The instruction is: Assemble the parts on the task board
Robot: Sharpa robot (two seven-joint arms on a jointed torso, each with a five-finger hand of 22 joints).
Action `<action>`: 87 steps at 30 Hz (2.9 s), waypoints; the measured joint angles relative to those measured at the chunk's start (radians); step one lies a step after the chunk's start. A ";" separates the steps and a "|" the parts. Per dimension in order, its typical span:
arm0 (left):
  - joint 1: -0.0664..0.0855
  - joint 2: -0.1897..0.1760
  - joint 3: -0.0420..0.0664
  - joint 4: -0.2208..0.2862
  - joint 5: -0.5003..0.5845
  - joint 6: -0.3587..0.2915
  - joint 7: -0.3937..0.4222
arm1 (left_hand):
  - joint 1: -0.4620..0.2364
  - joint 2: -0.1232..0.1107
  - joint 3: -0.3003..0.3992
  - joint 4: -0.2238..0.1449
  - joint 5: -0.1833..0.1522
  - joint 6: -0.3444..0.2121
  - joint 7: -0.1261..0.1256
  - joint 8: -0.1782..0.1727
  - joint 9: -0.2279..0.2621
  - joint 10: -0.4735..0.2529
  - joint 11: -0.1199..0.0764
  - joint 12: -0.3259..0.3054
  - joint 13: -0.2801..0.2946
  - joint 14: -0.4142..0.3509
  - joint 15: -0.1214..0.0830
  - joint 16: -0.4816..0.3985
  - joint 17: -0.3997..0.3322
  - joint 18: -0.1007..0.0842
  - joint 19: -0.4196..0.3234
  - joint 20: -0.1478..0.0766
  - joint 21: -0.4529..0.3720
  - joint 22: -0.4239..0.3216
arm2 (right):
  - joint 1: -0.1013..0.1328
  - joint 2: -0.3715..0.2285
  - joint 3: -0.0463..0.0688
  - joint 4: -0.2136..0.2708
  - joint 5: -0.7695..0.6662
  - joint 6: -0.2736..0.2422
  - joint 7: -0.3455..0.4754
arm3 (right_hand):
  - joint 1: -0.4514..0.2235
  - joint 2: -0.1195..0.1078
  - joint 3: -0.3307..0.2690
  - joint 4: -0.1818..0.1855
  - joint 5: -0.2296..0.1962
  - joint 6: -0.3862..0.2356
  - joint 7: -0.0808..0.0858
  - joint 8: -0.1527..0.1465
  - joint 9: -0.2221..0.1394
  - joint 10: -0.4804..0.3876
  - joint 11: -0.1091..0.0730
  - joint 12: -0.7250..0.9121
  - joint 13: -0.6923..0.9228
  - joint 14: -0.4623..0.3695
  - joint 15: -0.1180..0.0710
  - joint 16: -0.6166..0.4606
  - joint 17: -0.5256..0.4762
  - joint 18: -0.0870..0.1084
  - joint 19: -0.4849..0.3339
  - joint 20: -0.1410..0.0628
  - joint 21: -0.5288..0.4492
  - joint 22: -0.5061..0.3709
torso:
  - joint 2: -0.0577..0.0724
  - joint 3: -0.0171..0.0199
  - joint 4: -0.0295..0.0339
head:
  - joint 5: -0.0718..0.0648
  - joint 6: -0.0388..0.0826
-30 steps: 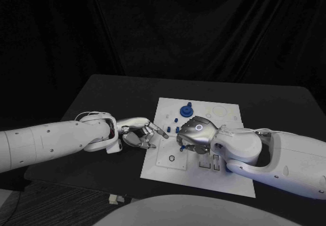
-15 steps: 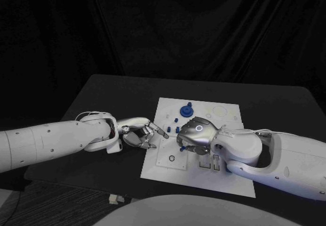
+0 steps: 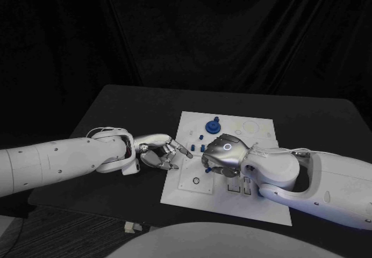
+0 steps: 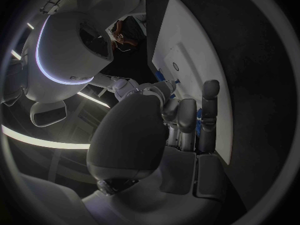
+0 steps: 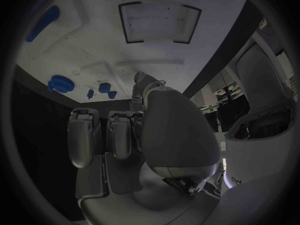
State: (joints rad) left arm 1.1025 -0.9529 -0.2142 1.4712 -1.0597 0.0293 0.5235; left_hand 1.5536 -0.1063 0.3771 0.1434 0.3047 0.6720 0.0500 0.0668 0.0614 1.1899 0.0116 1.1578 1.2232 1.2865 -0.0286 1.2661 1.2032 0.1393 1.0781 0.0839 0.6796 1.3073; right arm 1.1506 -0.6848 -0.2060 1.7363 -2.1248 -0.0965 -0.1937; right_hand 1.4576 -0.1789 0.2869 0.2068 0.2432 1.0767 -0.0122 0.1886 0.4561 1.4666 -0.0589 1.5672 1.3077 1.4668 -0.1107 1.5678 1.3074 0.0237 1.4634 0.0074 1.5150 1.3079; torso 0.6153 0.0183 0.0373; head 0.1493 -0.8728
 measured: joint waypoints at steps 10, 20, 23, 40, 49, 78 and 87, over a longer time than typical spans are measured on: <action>0.000 0.000 0.000 0.000 0.000 0.000 0.000 | 0.000 0.000 0.000 0.000 0.000 0.000 0.000 0.000 0.000 0.000 0.000 0.000 0.000 0.000 0.000 0.000 0.000 0.000 0.000 0.000 0.000 0.000 | -0.001 0.002 0.000 -0.003 0.000 0.000 -0.001 | -0.004 0.004 -0.001 -0.002 0.005 0.000 0.000 0.000 0.001 0.000 0.000 0.000 0.000 0.000 0.000 0.000 0.000 0.000 0.000 0.000 0.000 0.000 | 0.000 0.0000 0.0000 | -0.001 0.000; 0.000 0.000 0.000 0.000 0.000 0.000 0.000 | -0.004 -0.004 0.004 -0.004 0.004 0.000 0.000 0.000 0.000 0.000 0.000 0.000 0.000 0.000 0.000 0.000 0.000 0.000 0.000 0.000 0.000 0.000 | -0.003 0.005 0.000 -0.007 0.000 0.004 -0.002 | -0.008 0.008 0.013 -0.026 0.005 -0.105 0.002 -0.075 -0.030 0.000 0.000 0.000 0.000 0.000 0.000 0.000 0.000 0.000 0.000 0.000 -0.009 0.000 | 0.000 -0.0001 0.0001 | 0.000 0.000; 0.000 0.001 0.000 0.000 0.000 0.000 0.000 | -0.004 -0.004 0.004 -0.004 0.004 0.000 0.000 0.000 0.000 0.000 0.000 0.000 0.000 0.000 0.000 0.000 0.000 0.000 0.000 0.000 0.000 0.000 | -0.003 0.006 0.000 -0.008 0.000 0.005 -0.003 | -0.012 0.004 0.015 -0.029 0.005 -0.110 0.000 -0.082 -0.036 0.000 0.000 0.000 0.000 0.000 0.000 0.000 0.000 0.000 0.004 -0.004 -0.009 0.000 | 0.000 -0.0001 0.0000 | 0.000 0.000; 0.000 0.002 0.000 -0.002 0.000 0.001 0.000 | -0.004 -0.004 0.001 -0.007 0.004 0.004 0.004 0.000 0.000 0.003 0.003 0.000 0.002 0.000 0.000 0.000 0.000 0.000 0.000 0.000 0.000 0.000 | -0.004 -0.005 0.000 -0.005 0.000 0.004 -0.005 | -0.025 -0.009 0.017 -0.036 -0.044 -0.179 -0.010 -0.120 -0.087 0.000 0.000 0.000 0.000 0.000 0.000 0.000 0.000 0.000 0.004 -0.004 -0.021 0.000 | 0.000 -0.0001 0.0000 | -0.001 0.000; 0.000 -0.006 0.000 0.001 0.000 0.001 0.001 | -0.004 -0.004 0.001 -0.007 0.004 0.009 -0.002 0.000 0.000 0.003 0.003 0.000 0.002 0.000 0.000 0.000 0.000 0.000 0.000 0.000 0.000 0.000 | 0.045 -0.094 -0.001 0.031 0.000 -0.058 -0.008 | -0.072 0.014 0.009 -0.002 -0.136 -0.190 -0.012 -0.120 -0.144 0.000 0.000 -0.046 0.000 0.000 0.000 0.000 0.000 0.000 0.004 -0.004 -0.092 0.000 | 0.000 0.0000 0.0000 | 0.001 0.000; 0.000 -0.012 0.000 0.009 0.000 -0.001 0.001 | -0.005 -0.005 0.004 -0.010 0.004 0.025 0.000 0.000 0.001 0.007 -0.001 0.007 0.004 0.000 0.000 0.000 0.000 0.000 0.000 0.000 0.004 0.001 | 0.261 -0.288 0.000 -0.005 0.303 -0.074 -0.091 | -0.194 -0.012 -0.007 0.076 -0.190 -0.096 0.000 -0.087 -0.218 -0.385 0.099 -1.465 -0.908 -0.001 0.049 -0.174 0.000 0.039 -0.031 0.048 -0.302 -0.001 | 0.000 -0.0004 0.0005 | -0.019 0.000; 0.000 -0.015 0.000 0.012 0.000 -0.002 0.001 | -0.005 -0.005 0.004 -0.010 0.004 0.025 0.000 0.000 0.001 0.007 -0.001 0.007 0.004 0.000 0.000 0.000 0.000 0.000 0.000 0.000 0.004 0.000 | 0.204 -0.283 -0.001 -0.011 0.360 -0.019 -0.099 | -0.180 -0.017 -0.013 0.076 -0.190 -0.106 0.011 -0.093 -0.228 -0.403 0.102 -1.477 -0.923 -0.001 0.049 -0.187 0.000 0.039 -0.034 0.052 -0.319 0.000 | 0.000 -0.0002 0.0008 | -0.016 0.000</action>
State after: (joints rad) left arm 1.1025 -0.9677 -0.2140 1.4834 -1.0597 0.0271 0.5250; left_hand 1.5485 -0.1115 0.3811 0.1337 0.3087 0.6970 0.0502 0.0668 0.0622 1.1969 0.0110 1.1653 1.2271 1.2865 -0.0286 1.2661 1.2031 0.1392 1.0781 0.0838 0.6833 1.3078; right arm 1.3547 -0.9674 -0.2067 1.7256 -1.7650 -0.1150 -0.2925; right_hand 1.2780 -0.1954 0.2744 0.2827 0.0533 0.9704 -0.0010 0.0959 0.2283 1.0635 0.0431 0.0904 0.3846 1.4660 -0.0615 1.3809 1.3073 0.0628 1.4289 0.0592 1.1963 1.3081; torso 0.6156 0.0181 0.0381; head 0.1337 -0.8729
